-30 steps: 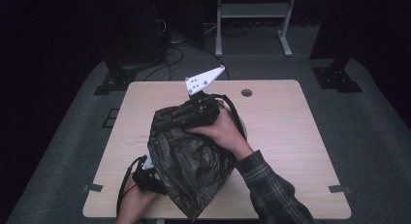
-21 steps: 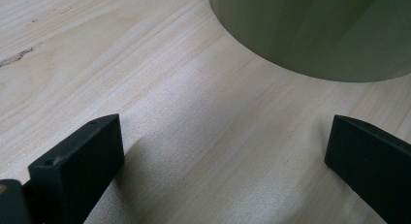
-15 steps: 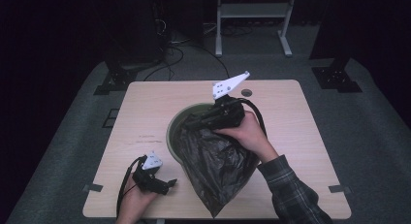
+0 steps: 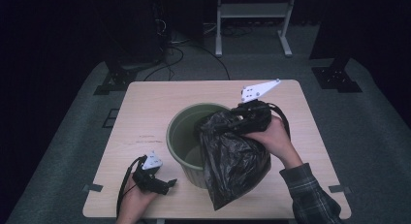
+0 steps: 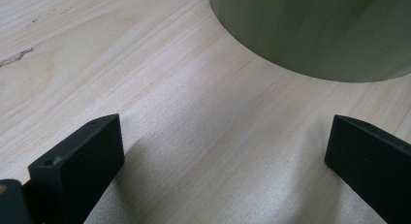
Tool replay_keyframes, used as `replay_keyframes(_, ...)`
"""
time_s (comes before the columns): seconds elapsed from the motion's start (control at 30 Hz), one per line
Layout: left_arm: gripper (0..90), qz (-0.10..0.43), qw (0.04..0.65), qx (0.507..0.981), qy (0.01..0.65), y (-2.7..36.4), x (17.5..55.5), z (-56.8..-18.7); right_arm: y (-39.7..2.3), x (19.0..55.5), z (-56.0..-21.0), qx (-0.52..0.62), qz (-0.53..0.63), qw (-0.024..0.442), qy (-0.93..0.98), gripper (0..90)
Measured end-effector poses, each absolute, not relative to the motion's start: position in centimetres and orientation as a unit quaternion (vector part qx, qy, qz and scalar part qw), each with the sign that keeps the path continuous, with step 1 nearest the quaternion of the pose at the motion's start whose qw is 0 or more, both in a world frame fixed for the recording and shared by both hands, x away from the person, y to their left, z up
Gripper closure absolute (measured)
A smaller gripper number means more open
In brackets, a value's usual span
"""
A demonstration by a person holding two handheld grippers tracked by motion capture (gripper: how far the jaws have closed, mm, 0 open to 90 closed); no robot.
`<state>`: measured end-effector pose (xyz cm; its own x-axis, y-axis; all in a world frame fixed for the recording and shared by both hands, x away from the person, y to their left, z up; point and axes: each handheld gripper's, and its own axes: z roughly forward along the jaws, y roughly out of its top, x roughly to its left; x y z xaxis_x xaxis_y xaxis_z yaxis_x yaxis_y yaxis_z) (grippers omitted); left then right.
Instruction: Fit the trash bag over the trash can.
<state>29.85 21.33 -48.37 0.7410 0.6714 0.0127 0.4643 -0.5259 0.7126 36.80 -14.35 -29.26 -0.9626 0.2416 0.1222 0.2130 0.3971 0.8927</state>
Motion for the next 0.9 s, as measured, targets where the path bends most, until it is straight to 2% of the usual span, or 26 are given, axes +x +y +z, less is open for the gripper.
replay_keyframes(0.2,0.0,0.145,0.358,0.861,0.330,21.3,29.8,-48.4,-16.1,36.4,-30.0,0.154,0.523,0.026,0.838,40.3)
replay_keyframes(0.33,0.0,0.145,0.358,0.861,0.330,21.3,29.8,-48.4,-17.4,36.0,-30.2,0.165,0.531,0.034,0.831,38.5)
replay_keyframes(0.47,0.0,0.144,0.358,0.861,0.330,21.3,29.8,-48.4,-18.6,35.7,-30.5,0.171,0.538,0.039,0.825,38.8)
replay_keyframes(0.6,0.0,0.143,0.359,0.863,0.326,21.3,29.8,-48.4,-19.1,35.6,-30.8,0.171,0.544,0.036,0.821,43.0)
replay_keyframes(0.9,0.0,0.126,0.382,0.865,0.299,21.2,29.5,-47.3,-19.1,35.8,-31.1,0.173,0.545,0.033,0.820,42.8)
